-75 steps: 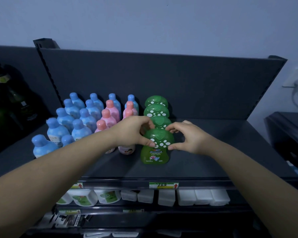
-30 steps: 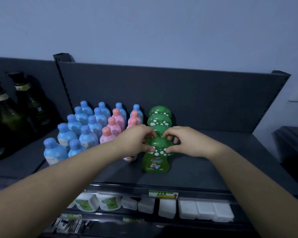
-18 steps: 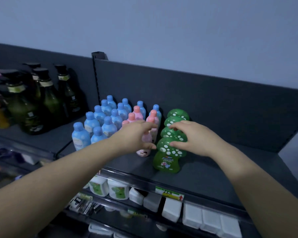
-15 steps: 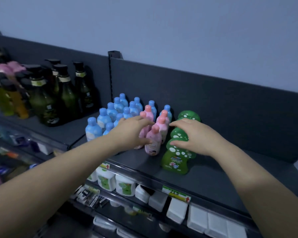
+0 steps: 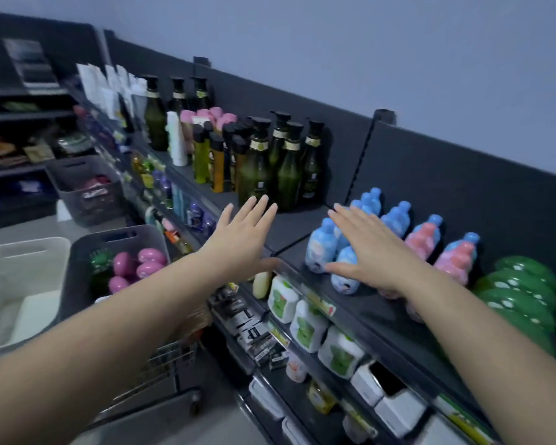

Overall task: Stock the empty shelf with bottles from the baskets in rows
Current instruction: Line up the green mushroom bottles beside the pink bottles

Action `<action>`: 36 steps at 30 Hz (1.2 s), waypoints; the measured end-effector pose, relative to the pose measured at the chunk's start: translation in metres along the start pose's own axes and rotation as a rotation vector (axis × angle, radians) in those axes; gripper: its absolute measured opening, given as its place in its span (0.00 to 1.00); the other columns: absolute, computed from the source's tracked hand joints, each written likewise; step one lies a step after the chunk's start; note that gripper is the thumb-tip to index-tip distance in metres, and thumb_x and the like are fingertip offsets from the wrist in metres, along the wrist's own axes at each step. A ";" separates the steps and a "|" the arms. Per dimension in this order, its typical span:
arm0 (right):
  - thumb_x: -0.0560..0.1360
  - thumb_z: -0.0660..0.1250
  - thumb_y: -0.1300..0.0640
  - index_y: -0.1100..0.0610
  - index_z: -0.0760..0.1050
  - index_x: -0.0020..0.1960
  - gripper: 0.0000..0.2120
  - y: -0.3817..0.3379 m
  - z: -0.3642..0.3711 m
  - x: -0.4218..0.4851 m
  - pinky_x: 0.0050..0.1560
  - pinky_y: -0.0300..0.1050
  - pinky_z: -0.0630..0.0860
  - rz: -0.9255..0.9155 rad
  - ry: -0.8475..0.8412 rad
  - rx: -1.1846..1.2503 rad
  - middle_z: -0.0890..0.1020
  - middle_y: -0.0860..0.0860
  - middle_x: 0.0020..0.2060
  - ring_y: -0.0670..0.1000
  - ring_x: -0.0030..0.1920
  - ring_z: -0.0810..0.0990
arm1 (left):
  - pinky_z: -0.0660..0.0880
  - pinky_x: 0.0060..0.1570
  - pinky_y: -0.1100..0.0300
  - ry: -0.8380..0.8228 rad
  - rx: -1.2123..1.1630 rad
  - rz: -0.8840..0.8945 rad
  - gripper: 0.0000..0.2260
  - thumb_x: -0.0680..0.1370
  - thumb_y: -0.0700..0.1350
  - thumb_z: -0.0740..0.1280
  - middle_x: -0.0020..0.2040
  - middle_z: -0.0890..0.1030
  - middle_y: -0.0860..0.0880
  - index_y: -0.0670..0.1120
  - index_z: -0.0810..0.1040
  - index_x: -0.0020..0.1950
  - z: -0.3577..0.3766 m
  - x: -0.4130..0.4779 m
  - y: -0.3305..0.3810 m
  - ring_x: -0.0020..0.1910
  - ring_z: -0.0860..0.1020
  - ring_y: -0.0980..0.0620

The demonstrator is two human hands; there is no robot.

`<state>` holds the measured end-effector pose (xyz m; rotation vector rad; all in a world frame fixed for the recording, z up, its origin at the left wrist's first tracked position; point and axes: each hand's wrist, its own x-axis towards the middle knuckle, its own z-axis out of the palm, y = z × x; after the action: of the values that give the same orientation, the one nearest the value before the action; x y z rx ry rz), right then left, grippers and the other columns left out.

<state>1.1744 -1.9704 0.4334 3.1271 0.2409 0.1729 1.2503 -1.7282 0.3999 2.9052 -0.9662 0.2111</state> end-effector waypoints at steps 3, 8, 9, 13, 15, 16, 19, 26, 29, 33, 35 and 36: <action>0.72 0.62 0.30 0.52 0.43 0.80 0.49 -0.046 0.003 0.040 0.78 0.54 0.47 -0.067 -0.033 -0.036 0.44 0.46 0.80 0.50 0.79 0.40 | 0.40 0.75 0.43 -0.023 -0.002 -0.112 0.45 0.76 0.68 0.59 0.80 0.36 0.50 0.48 0.37 0.80 0.001 -0.025 -0.056 0.79 0.37 0.50; 0.73 0.61 0.30 0.51 0.39 0.80 0.49 -0.144 0.014 0.104 0.78 0.53 0.45 -0.180 -0.078 0.020 0.40 0.45 0.79 0.50 0.78 0.37 | 0.41 0.76 0.41 -0.065 0.033 -0.282 0.47 0.76 0.69 0.59 0.80 0.37 0.49 0.47 0.37 0.80 0.000 -0.085 -0.159 0.79 0.38 0.49; 0.73 0.62 0.30 0.51 0.39 0.80 0.49 -0.165 0.019 0.115 0.78 0.53 0.45 -0.201 -0.086 0.032 0.40 0.45 0.79 0.50 0.78 0.37 | 0.42 0.76 0.41 -0.073 0.028 -0.315 0.47 0.75 0.69 0.60 0.80 0.37 0.49 0.47 0.37 0.80 0.000 -0.098 -0.180 0.79 0.38 0.49; 0.73 0.62 0.30 0.51 0.39 0.80 0.50 -0.235 0.041 0.149 0.78 0.54 0.46 -0.243 -0.105 0.059 0.40 0.45 0.79 0.51 0.78 0.36 | 0.42 0.76 0.41 -0.122 0.049 -0.414 0.47 0.75 0.69 0.61 0.80 0.38 0.49 0.48 0.38 0.80 0.006 -0.145 -0.250 0.79 0.39 0.49; 0.73 0.62 0.30 0.50 0.39 0.80 0.49 -0.264 0.049 0.162 0.78 0.53 0.45 -0.252 -0.120 0.071 0.40 0.44 0.79 0.50 0.78 0.36 | 0.43 0.76 0.41 -0.136 0.062 -0.438 0.46 0.75 0.68 0.61 0.80 0.39 0.49 0.47 0.38 0.80 0.004 -0.161 -0.278 0.79 0.40 0.49; 0.74 0.62 0.31 0.50 0.39 0.80 0.48 -0.277 0.052 0.169 0.78 0.53 0.45 -0.261 -0.126 0.073 0.40 0.44 0.79 0.50 0.78 0.36 | 0.43 0.76 0.41 -0.144 0.069 -0.447 0.46 0.76 0.68 0.61 0.81 0.39 0.49 0.47 0.39 0.80 0.003 -0.168 -0.290 0.79 0.41 0.49; 0.74 0.61 0.31 0.50 0.39 0.80 0.48 -0.318 0.059 0.191 0.78 0.54 0.45 -0.302 -0.145 0.089 0.41 0.44 0.79 0.51 0.78 0.36 | 0.43 0.76 0.42 -0.152 0.068 -0.470 0.45 0.76 0.67 0.59 0.81 0.40 0.48 0.46 0.40 0.80 0.001 -0.188 -0.322 0.79 0.41 0.49; 0.74 0.63 0.33 0.48 0.38 0.80 0.48 -0.387 0.087 0.221 0.78 0.56 0.47 -0.385 -0.192 0.141 0.42 0.44 0.79 0.50 0.79 0.38 | 0.42 0.76 0.42 -0.179 0.042 -0.517 0.45 0.76 0.67 0.61 0.81 0.41 0.48 0.46 0.39 0.80 0.018 -0.224 -0.377 0.79 0.41 0.49; 0.74 0.64 0.34 0.50 0.40 0.80 0.48 -0.402 0.099 0.240 0.78 0.55 0.47 -0.415 -0.215 0.129 0.41 0.43 0.79 0.51 0.79 0.38 | 0.41 0.75 0.42 -0.178 0.014 -0.546 0.44 0.77 0.67 0.60 0.81 0.42 0.49 0.47 0.40 0.80 0.030 -0.228 -0.394 0.79 0.42 0.50; 0.75 0.64 0.35 0.51 0.42 0.81 0.46 -0.417 0.121 0.276 0.78 0.55 0.46 -0.454 -0.270 0.126 0.43 0.46 0.80 0.50 0.79 0.38 | 0.41 0.74 0.41 -0.223 -0.063 -0.585 0.43 0.77 0.67 0.58 0.81 0.42 0.50 0.48 0.40 0.81 0.054 -0.220 -0.416 0.79 0.42 0.51; 0.76 0.64 0.36 0.52 0.42 0.81 0.45 -0.427 0.139 0.293 0.78 0.55 0.46 -0.493 -0.293 0.127 0.44 0.46 0.80 0.50 0.79 0.39 | 0.39 0.74 0.41 -0.256 -0.086 -0.612 0.43 0.77 0.67 0.58 0.81 0.42 0.50 0.48 0.40 0.81 0.068 -0.214 -0.428 0.79 0.42 0.51; 0.76 0.64 0.36 0.52 0.42 0.81 0.45 -0.431 0.149 0.301 0.78 0.55 0.46 -0.509 -0.313 0.127 0.44 0.46 0.80 0.51 0.79 0.39 | 0.39 0.74 0.42 -0.273 -0.102 -0.623 0.43 0.77 0.66 0.59 0.81 0.42 0.50 0.48 0.40 0.81 0.076 -0.210 -0.434 0.79 0.42 0.51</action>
<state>1.4204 -1.4973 0.3147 3.0197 1.0482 -0.3394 1.3524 -1.2659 0.2813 3.0083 -0.0477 -0.2692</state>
